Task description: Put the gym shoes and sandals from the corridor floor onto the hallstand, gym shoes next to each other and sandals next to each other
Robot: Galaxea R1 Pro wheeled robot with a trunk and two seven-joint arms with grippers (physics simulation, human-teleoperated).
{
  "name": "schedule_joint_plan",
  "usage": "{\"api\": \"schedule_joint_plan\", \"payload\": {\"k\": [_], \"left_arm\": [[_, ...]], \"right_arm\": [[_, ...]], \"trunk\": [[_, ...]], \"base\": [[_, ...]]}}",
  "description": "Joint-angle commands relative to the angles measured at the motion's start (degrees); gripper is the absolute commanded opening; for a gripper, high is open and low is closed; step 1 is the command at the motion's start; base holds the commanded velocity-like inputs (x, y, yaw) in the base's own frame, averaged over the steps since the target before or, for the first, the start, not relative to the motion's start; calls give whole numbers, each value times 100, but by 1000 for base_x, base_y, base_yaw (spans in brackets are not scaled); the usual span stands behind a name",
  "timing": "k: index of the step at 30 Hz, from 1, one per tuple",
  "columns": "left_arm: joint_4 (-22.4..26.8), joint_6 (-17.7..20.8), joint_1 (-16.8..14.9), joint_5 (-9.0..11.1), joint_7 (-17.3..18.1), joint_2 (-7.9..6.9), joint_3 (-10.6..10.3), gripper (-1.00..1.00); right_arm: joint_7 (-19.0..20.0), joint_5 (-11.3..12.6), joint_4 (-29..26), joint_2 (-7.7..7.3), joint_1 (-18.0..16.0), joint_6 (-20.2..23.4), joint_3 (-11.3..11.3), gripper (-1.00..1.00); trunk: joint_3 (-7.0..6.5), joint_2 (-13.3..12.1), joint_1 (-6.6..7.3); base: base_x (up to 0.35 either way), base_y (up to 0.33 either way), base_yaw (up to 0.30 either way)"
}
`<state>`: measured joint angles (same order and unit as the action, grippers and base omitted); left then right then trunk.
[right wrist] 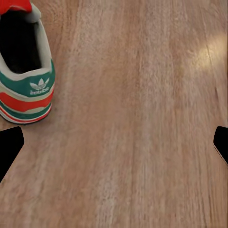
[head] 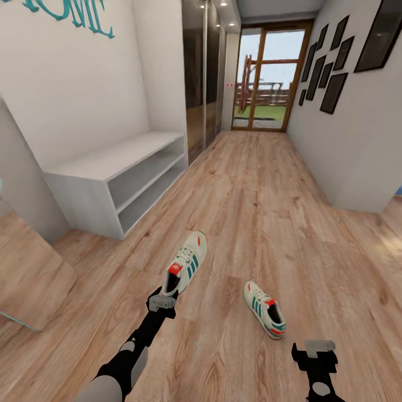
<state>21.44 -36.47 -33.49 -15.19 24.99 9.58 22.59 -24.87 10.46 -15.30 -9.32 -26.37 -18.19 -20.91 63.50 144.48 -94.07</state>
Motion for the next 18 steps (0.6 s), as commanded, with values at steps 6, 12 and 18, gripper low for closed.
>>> {"api": "schedule_joint_plan", "payload": {"k": [6,12,18], "left_arm": [[0,-1,0,0,-3,0,0,-100],[0,-1,0,5,-3,0,0,-100],[0,-1,0,7,-3,0,0,-100]], "right_arm": [[0,0,0,0,0,0,-1,100],[0,0,1,4,0,0,-1,100],[0,0,1,3,4,0,1,100]], "trunk": [[-24,0,0],[-50,0,0],[-78,0,0]], "base": [[0,-334,265],[20,-334,263],[81,-326,229]]}}
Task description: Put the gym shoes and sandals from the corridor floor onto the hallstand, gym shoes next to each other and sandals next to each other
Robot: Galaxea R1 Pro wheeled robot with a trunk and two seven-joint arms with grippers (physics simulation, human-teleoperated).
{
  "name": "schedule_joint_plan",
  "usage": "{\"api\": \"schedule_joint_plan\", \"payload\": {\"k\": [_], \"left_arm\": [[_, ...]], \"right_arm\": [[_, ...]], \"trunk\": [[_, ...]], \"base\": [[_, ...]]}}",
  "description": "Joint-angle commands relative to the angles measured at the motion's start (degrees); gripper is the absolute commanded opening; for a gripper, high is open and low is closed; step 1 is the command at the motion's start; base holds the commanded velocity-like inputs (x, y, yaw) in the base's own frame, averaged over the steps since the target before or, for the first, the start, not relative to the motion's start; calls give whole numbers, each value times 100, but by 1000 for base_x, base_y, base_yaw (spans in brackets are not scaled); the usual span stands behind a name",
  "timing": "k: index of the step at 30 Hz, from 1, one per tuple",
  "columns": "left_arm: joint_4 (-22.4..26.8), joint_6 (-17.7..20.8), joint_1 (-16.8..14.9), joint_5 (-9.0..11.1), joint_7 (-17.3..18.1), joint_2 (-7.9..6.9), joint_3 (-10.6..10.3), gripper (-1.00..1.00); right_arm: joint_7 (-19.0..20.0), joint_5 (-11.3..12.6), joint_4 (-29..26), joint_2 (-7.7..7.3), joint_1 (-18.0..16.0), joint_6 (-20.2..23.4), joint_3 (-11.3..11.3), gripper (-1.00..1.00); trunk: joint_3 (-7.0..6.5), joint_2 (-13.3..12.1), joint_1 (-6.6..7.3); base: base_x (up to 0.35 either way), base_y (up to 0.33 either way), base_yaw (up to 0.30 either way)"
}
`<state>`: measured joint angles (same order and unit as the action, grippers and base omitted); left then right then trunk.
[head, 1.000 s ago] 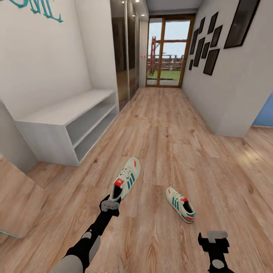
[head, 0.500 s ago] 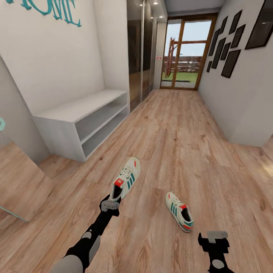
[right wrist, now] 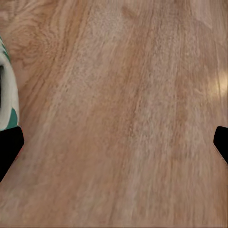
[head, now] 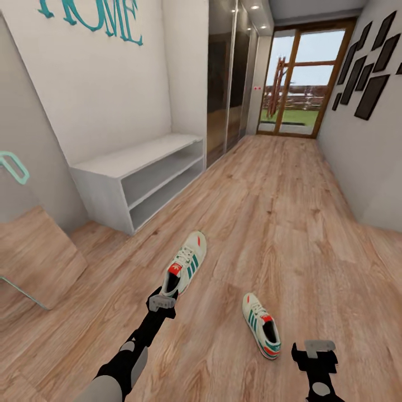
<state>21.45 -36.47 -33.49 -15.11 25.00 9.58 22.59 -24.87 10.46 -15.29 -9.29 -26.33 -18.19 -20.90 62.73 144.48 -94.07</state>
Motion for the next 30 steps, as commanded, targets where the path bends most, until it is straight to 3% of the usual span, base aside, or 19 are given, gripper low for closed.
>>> {"api": "schedule_joint_plan", "payload": {"k": [1,17,30], "left_arm": [[0,-1,0,-1,-3,0,0,-100],[9,-21,0,8,1,0,17,-100],[12,-34,1,8,19,0,22,-100]], "right_arm": [[0,0,0,0,0,0,1,100],[1,-1,0,-3,0,0,-8,100],[2,-9,0,-3,-1,4,-21,100]], "trunk": [[-2,0,0],[-8,0,0],[-8,0,0]], "base": [[210,-221,103],[305,-81,20],[16,-4,0]]}}
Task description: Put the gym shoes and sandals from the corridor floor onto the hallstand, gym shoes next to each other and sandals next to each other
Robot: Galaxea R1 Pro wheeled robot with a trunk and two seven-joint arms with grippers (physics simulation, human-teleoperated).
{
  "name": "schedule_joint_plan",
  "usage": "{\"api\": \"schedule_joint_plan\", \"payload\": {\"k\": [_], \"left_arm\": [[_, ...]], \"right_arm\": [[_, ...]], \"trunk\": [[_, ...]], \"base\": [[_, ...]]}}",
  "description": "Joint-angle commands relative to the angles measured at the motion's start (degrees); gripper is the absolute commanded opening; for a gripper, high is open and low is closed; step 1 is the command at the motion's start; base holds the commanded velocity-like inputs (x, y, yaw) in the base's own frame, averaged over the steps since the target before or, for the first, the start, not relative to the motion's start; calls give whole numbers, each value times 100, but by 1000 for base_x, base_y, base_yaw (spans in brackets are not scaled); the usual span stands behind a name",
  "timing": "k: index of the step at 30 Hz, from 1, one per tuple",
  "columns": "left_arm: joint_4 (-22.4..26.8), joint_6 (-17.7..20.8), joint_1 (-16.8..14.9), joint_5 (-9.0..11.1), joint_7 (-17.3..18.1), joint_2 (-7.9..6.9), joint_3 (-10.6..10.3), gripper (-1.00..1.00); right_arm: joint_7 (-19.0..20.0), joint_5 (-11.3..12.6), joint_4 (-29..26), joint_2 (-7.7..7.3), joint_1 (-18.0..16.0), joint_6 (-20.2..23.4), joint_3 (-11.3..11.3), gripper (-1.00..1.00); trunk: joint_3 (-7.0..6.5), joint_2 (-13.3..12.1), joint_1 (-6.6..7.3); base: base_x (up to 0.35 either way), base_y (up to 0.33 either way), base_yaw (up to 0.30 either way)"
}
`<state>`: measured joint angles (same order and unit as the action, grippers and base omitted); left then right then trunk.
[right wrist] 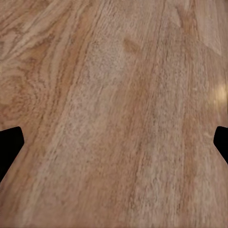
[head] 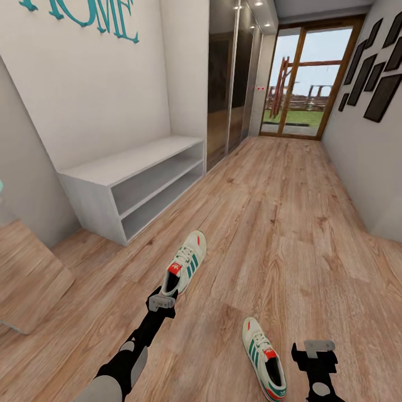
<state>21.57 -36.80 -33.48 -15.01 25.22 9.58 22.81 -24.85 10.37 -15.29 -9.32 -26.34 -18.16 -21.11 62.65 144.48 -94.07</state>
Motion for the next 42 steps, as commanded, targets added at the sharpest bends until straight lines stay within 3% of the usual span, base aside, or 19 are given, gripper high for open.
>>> {"api": "schedule_joint_plan", "payload": {"k": [1,6,7,9,11,14,24,42], "left_arm": [[1,4,0,0,-11,0,-3,-100],[18,32,-1,8,-200,42,-17,-100],[27,39,-1,8,-414,42,-21,-100],[38,38,-1,8,-943,42,-24,-100],[65,13,-1,7,-1519,42,-26,-100],[153,-9,-1,7,-1773,42,-24,-100],[211,-24,-1,7,-1935,42,-28,-100],[215,-23,1,7,-1942,42,-46,-100]], "right_arm": [[3,0,-5,0,-1,1,-3,100],[44,-69,-410,116,-121,96,-28,100],[129,-111,-601,195,-196,259,-33,100],[442,-155,-808,316,-284,594,-37,100],[1125,-185,-938,468,-341,831,-40,100],[1548,-196,-991,543,-365,925,-41,100],[1831,-194,-1006,659,-380,481,-37,100],[1835,-202,-971,668,-381,410,-25,100]], "trunk": [[0,0,0],[0,0,0],[0,0,0],[0,0,0],[0,0,0],[0,0,0],[0,0,0],[0,0,0]], "base": [[0,0,0],[0,0,0],[0,0,0],[0,0,0],[0,0,0],[0,0,0],[0,-59,0],[28,-116,0]]}}
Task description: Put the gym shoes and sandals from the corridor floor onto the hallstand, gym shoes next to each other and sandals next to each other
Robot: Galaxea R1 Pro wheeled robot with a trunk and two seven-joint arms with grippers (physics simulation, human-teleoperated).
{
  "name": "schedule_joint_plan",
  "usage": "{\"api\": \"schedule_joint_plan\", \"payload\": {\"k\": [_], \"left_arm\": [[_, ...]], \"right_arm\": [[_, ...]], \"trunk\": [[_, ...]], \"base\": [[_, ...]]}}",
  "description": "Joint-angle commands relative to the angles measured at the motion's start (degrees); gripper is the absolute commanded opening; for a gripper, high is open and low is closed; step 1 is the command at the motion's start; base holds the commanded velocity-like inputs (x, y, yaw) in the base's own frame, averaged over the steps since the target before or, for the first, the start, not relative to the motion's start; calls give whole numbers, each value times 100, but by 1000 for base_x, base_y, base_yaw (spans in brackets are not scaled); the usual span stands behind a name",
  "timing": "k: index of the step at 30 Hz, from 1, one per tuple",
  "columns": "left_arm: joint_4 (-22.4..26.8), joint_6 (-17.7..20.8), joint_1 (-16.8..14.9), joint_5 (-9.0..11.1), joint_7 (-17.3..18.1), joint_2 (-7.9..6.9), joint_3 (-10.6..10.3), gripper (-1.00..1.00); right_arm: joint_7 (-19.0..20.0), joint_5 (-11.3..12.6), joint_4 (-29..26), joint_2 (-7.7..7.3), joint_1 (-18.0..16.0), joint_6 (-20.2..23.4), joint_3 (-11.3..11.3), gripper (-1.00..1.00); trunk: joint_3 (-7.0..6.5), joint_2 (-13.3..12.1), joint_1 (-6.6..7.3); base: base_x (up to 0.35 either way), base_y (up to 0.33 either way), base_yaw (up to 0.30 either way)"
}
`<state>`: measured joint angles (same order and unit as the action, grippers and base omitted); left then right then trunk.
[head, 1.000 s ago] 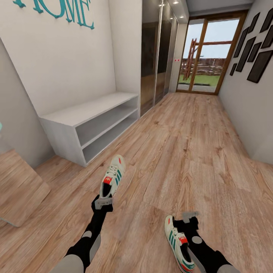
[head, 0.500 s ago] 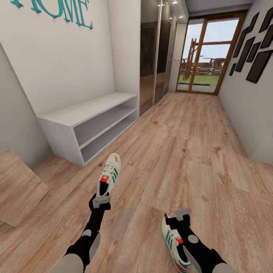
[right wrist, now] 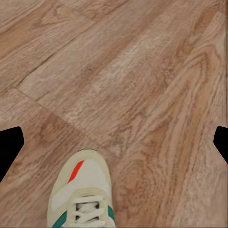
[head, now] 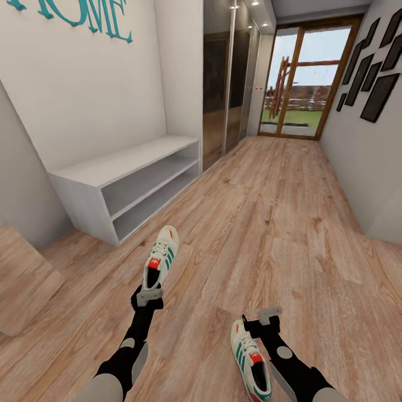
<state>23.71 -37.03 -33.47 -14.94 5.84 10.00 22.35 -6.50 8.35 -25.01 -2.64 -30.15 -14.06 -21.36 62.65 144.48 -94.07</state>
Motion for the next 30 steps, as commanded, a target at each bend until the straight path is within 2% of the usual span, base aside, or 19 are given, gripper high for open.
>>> {"api": "schedule_joint_plan", "payload": {"k": [1,11,30], "left_arm": [[1,-2,-1,0,-4,0,6,-100],[8,-7,-1,0,-4,0,8,-100],[-15,-15,-1,0,5,0,7,-100]], "right_arm": [[0,0,2,0,0,-3,0,100],[0,0,13,0,0,-9,0,100],[0,0,97,0,0,-9,-5,100]], "trunk": [[0,0,0],[0,0,0],[-8,0,0]], "base": [[69,-117,0],[90,-82,0],[5,-4,52]]}}
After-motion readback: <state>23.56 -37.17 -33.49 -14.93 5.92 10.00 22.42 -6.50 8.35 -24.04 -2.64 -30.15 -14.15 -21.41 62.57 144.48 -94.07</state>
